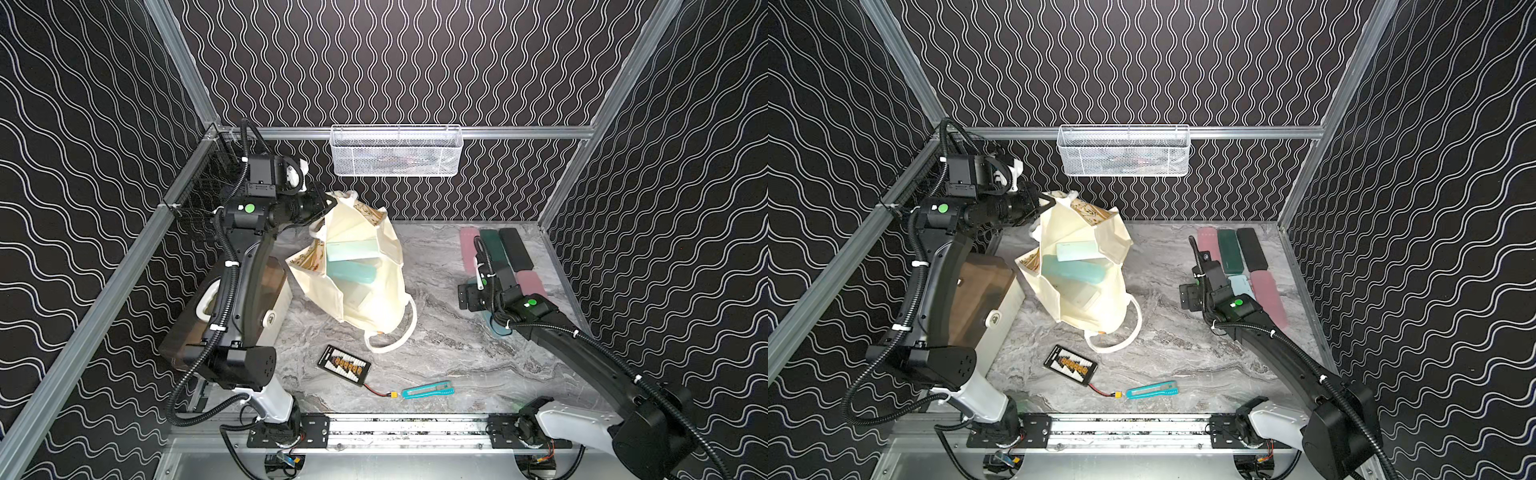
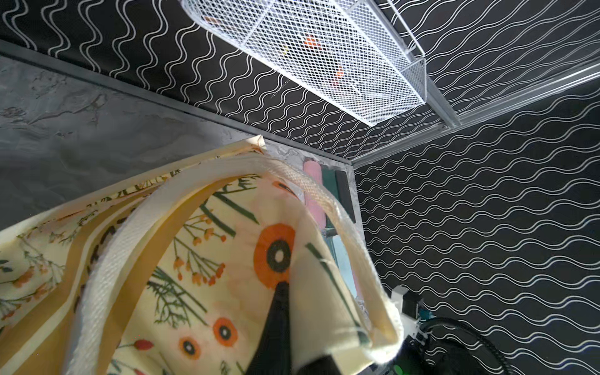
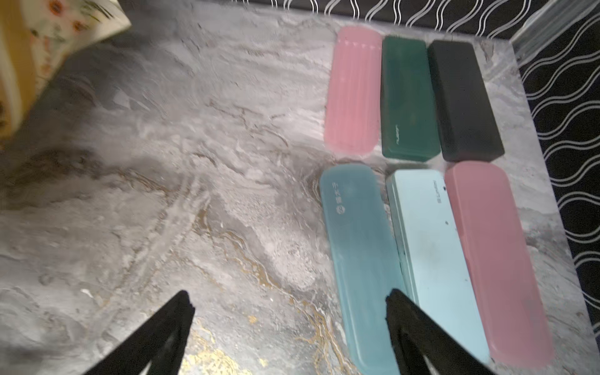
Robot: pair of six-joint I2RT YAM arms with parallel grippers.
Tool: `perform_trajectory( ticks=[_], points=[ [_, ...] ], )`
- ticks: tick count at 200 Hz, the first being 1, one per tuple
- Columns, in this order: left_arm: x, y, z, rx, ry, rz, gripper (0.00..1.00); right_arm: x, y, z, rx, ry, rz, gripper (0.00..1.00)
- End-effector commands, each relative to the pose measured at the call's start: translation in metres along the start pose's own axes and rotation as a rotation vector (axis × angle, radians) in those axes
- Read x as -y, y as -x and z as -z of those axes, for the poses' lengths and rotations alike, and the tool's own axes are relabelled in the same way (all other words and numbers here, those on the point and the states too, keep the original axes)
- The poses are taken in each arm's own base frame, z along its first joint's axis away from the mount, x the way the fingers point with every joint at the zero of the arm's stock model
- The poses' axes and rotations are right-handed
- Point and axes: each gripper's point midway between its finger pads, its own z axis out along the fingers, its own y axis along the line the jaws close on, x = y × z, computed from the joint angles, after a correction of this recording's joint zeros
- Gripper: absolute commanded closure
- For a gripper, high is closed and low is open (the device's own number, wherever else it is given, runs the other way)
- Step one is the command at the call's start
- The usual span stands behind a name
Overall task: Take out the pencil case from the canvas bag
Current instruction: Place the pencil case at the center of the board.
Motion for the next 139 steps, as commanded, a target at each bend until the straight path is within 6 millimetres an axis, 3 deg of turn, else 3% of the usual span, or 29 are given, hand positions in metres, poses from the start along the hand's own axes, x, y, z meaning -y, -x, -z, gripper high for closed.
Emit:
perform_trajectory(
  ticks=[1,23,75,113,126,139],
  points=[
    [0.032,0.024,0.0,0.09,-0.159,-0.076,1.0,-0.003,0.006,0.01,-0.005,0.017,-0.008,0.09],
    [0.035,0.024,-0.007,0.086,-0.199,-0.074,1.0,-0.017,0.021,0.028,0.073,0.131,-0.002,0.11],
    [0.044,0.016,-0.025,0.07,-0.224,-0.096,1.0,-0.071,0.066,0.091,0.251,0.48,-0.077,0.25],
    [0.046,0.008,-0.037,0.056,-0.217,-0.105,1.0,-0.12,0.076,0.134,0.326,0.563,0.064,0.37],
    [0.048,0.006,-0.043,0.047,-0.214,-0.105,1.0,-0.137,0.071,0.14,0.315,0.592,0.12,0.41],
    [0.051,0.002,-0.048,0.035,-0.207,-0.109,1.0,-0.154,0.077,0.153,0.328,0.621,0.161,0.52]
  ],
)
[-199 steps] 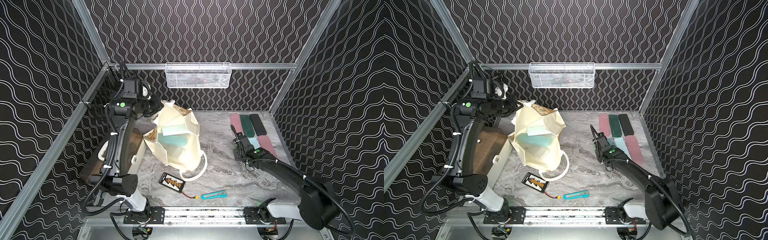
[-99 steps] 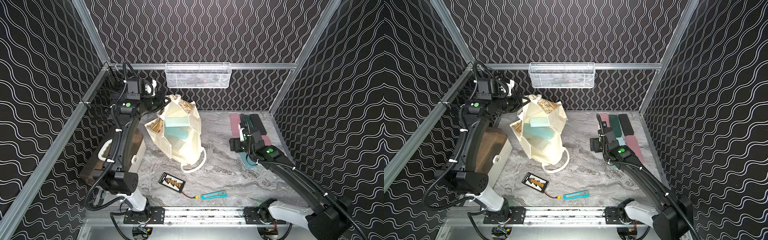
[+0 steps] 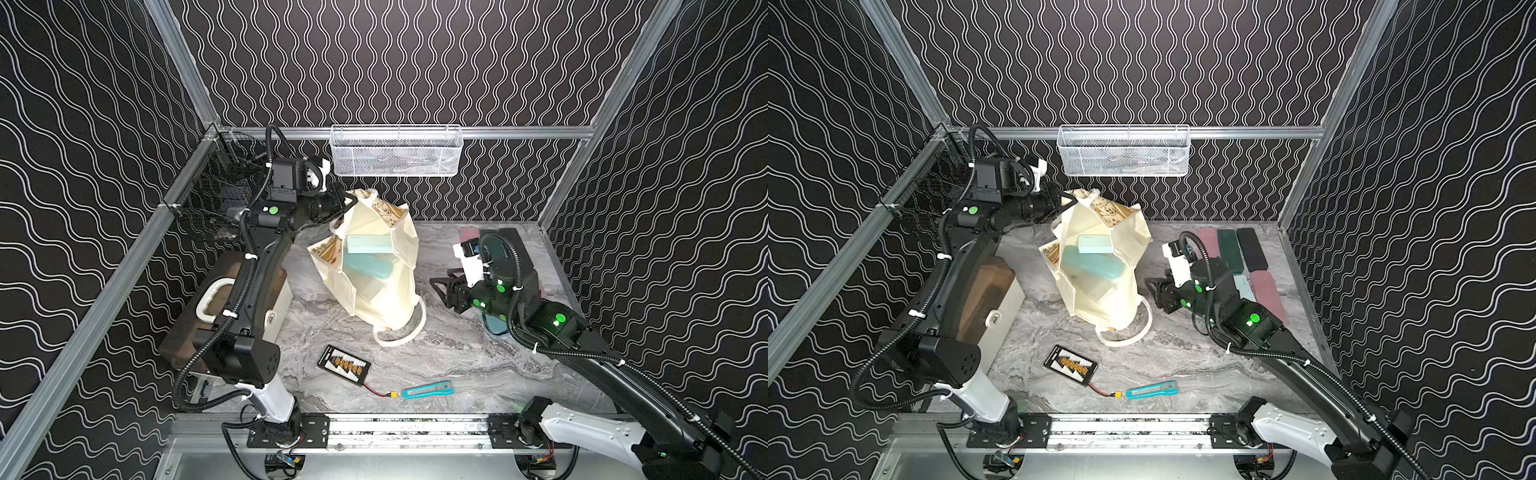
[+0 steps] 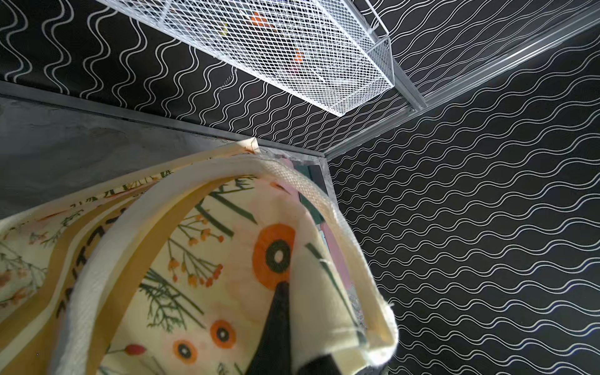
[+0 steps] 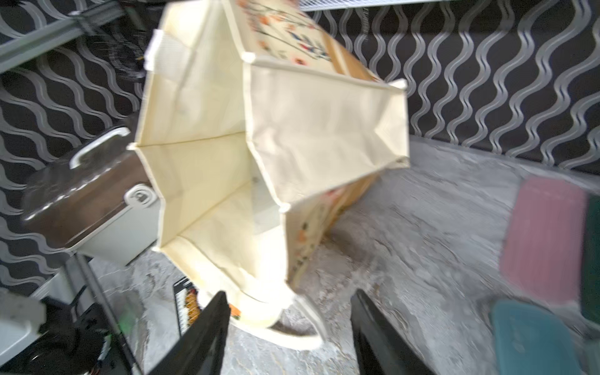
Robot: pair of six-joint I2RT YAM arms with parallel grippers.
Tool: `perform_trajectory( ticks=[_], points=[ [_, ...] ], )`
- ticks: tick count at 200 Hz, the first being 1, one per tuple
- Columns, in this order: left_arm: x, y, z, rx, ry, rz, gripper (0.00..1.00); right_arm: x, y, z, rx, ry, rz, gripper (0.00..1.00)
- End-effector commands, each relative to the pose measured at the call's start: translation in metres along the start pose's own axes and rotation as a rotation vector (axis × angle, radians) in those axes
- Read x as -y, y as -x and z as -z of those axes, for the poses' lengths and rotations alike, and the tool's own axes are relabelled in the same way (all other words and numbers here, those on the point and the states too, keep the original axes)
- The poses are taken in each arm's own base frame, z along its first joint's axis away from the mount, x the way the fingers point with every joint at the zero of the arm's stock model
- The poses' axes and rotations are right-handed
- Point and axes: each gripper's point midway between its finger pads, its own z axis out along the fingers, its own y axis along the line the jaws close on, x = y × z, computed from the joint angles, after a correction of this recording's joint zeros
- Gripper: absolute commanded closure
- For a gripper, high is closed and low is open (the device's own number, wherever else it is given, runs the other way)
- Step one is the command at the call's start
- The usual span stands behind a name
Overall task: Take out the pencil case from the canvas bag
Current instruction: Place the pencil case at the center of the board, then pick up the pencil case from the canvas bag.
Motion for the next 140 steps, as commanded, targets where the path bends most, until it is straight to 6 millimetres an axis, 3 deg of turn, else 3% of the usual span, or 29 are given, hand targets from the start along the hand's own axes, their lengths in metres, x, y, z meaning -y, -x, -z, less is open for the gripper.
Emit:
perform_trajectory(
  ticks=[1,21,40,92,140],
  points=[
    [0.025,0.018,-0.005,0.072,-0.073,-0.075,1.0,-0.021,0.013,-0.004,0.019,0.021,0.077,0.53],
    [0.027,0.012,-0.012,0.06,-0.053,-0.07,1.0,-0.041,0.002,-0.018,-0.044,0.034,0.15,0.65],
    [0.029,0.008,-0.017,0.062,-0.034,-0.06,1.0,-0.049,-0.015,-0.038,-0.121,0.014,0.212,0.68],
    [0.041,-0.003,-0.021,0.047,-0.022,-0.07,1.0,-0.04,-0.058,-0.09,-0.293,-0.107,0.25,0.75],
    [0.048,-0.006,-0.013,0.05,-0.038,-0.066,1.0,-0.025,-0.091,-0.12,-0.393,-0.21,0.227,0.82]
  ],
)
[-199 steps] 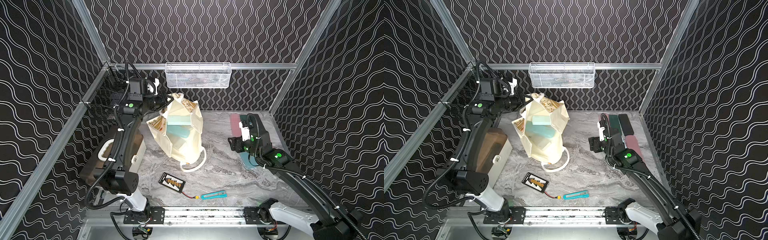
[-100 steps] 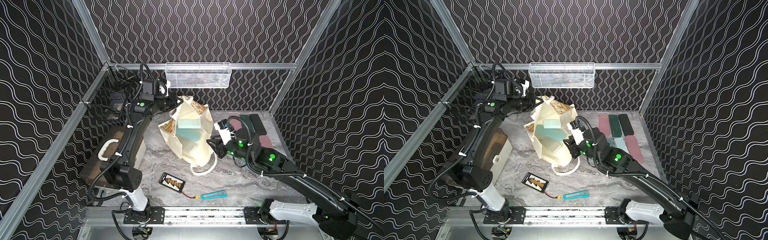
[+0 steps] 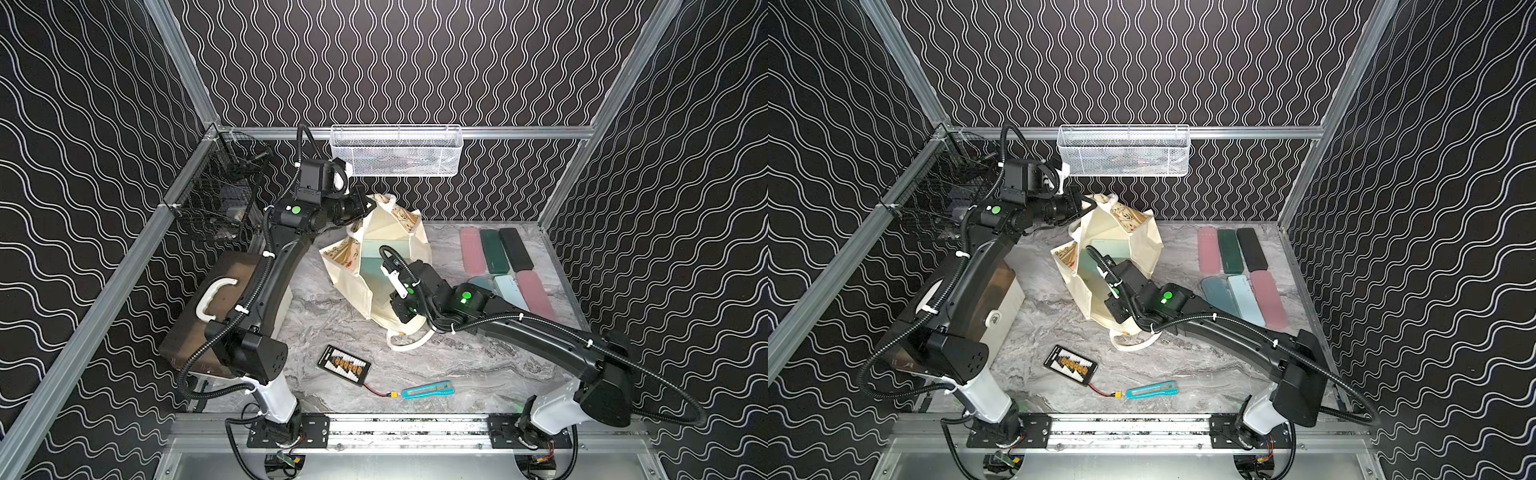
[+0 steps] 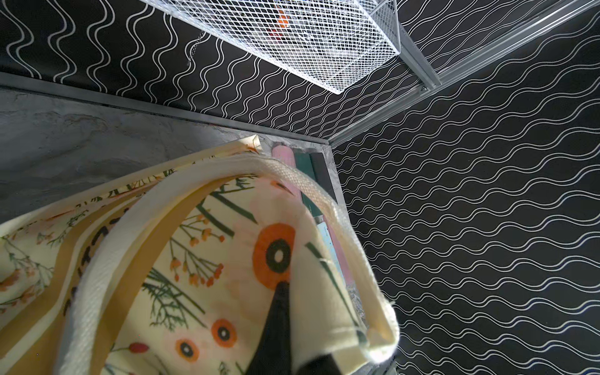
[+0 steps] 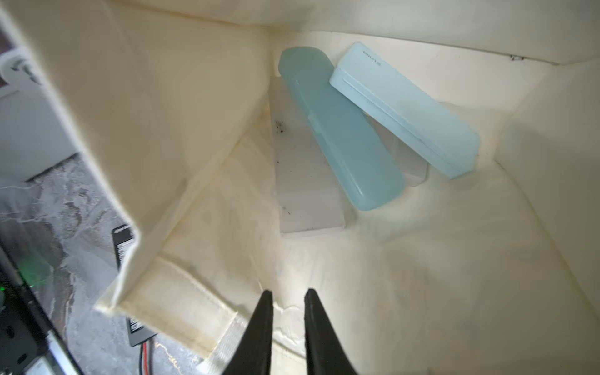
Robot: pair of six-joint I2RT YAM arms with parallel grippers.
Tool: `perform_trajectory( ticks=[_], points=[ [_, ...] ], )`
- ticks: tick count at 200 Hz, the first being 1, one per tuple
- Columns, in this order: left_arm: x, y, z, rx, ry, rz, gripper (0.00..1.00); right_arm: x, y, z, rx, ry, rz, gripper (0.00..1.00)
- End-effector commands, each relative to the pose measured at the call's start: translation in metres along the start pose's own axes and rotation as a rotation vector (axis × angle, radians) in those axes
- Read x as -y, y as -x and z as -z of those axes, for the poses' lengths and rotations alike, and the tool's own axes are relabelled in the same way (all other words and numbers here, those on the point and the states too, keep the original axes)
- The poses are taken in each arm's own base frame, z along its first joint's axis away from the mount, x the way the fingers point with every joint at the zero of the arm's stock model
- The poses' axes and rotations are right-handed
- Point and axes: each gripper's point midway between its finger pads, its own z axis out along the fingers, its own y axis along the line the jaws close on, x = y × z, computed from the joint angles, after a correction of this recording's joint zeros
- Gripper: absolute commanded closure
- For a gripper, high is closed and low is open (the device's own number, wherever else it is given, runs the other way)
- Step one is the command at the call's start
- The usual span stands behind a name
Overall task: Take out the pencil case from the canvas bag
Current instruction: Pick up the pencil case from the canvas bag.
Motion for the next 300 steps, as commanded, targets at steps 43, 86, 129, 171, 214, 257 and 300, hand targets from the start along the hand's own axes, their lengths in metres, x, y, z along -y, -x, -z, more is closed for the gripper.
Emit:
perform_trajectory(
  ticks=[43,86,129,171,214,257,300],
  points=[
    [0.042,0.014,0.023,0.069,-0.144,-0.069,1.0,0.017,-0.03,-0.041,-0.127,-0.126,-0.084,0.83],
    [0.051,0.009,0.03,0.057,-0.193,-0.085,1.0,0.03,-0.035,-0.059,-0.186,-0.184,-0.145,0.83],
    [0.061,-0.003,0.035,0.017,-0.26,-0.125,1.0,0.055,-0.037,-0.065,-0.213,-0.251,-0.276,0.71],
    [0.064,-0.014,0.035,-0.011,-0.315,-0.158,1.0,0.068,-0.042,-0.069,-0.222,-0.238,-0.404,0.51],
    [0.062,-0.019,0.034,-0.004,-0.328,-0.177,1.0,0.07,-0.051,-0.068,-0.234,-0.181,-0.515,0.27],
    [0.057,-0.019,0.032,-0.007,-0.305,-0.184,1.0,0.071,-0.065,-0.067,-0.254,-0.137,-0.629,0.19],
    [0.06,-0.018,0.032,-0.005,-0.317,-0.179,1.0,0.069,-0.076,-0.078,-0.283,-0.052,-0.765,0.17]
  ],
)
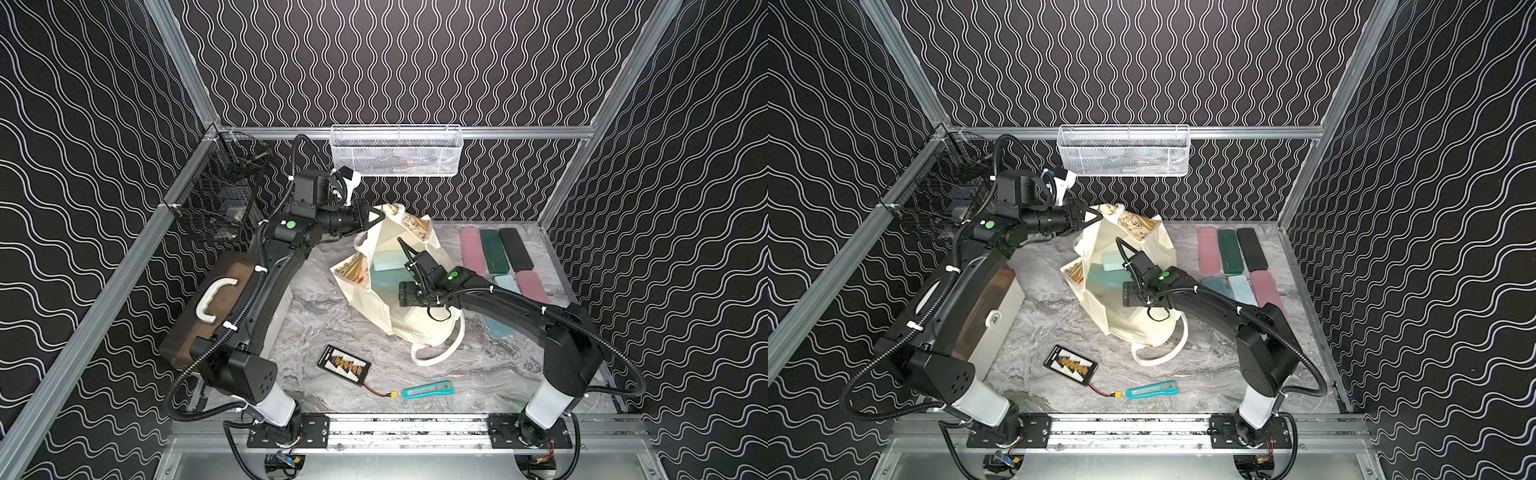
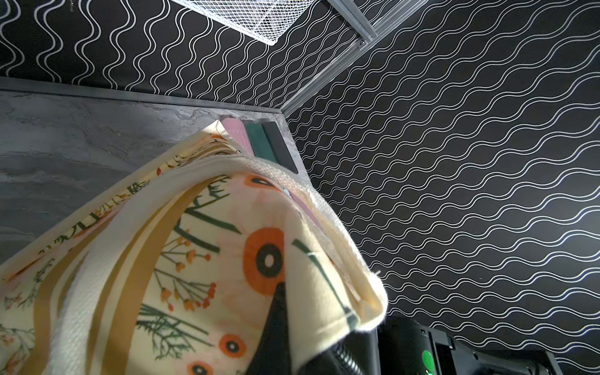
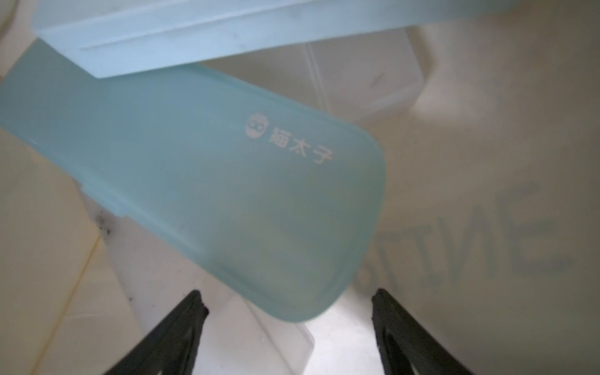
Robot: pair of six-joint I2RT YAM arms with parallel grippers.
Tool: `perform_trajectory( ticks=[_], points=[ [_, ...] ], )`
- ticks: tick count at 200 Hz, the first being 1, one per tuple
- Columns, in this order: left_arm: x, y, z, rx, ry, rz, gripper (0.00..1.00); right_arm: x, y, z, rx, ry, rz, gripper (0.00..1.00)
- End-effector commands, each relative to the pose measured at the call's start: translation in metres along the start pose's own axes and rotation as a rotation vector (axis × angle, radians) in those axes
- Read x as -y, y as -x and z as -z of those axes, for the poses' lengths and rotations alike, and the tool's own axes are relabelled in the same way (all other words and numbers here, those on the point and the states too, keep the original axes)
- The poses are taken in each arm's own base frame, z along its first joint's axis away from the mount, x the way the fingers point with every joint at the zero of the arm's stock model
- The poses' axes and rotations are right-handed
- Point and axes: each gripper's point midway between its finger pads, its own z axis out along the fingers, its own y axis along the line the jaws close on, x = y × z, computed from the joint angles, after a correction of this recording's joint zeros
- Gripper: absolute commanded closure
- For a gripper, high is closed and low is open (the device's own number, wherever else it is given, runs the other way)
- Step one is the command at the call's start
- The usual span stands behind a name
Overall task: Take out the pencil case from the canvas bag
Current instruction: Pick up the pencil case from the canvas bag.
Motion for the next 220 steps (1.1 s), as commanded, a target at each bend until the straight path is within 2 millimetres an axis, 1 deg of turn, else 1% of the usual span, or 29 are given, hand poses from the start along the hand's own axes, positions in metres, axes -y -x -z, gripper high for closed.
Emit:
perform_trajectory(
  ticks=[1,29,51,81,139,169,199,200,202,220],
  points=[
    [0.029,0.023,0.008,0.083,-0.094,-0.112,1.0,-0.005,-0.003,-0.004,-0.036,0.072,-0.101,0.17],
    [0.029,0.022,0.01,0.089,-0.094,-0.112,1.0,-0.005,-0.005,-0.01,-0.052,0.118,-0.161,0.17],
    [0.032,0.021,0.01,0.087,-0.107,-0.113,1.0,-0.01,-0.004,-0.013,-0.061,0.17,-0.203,0.17],
    [0.032,0.02,0.011,0.085,-0.108,-0.114,1.0,-0.016,-0.005,-0.015,-0.073,0.217,-0.252,0.21],
    [0.037,0.02,0.013,0.087,-0.123,-0.12,1.0,-0.016,-0.002,-0.018,-0.07,0.281,-0.358,0.3],
    [0.036,0.019,0.013,0.088,-0.123,-0.118,1.0,-0.019,0.006,-0.012,-0.027,0.33,-0.376,0.41],
    [0.033,0.017,0.012,0.081,-0.109,-0.12,1.0,-0.022,0.018,0.001,0.026,0.353,-0.368,0.51],
    [0.033,0.017,0.012,0.082,-0.108,-0.12,1.0,-0.018,0.013,-0.001,0.017,0.344,-0.368,0.51],
    [0.032,0.017,0.012,0.082,-0.107,-0.119,1.0,-0.016,0.009,-0.003,0.013,0.338,-0.369,0.52],
    [0.031,0.016,0.011,0.083,-0.109,-0.113,1.0,-0.014,0.013,0.004,0.043,0.345,-0.361,0.58]
  ],
)
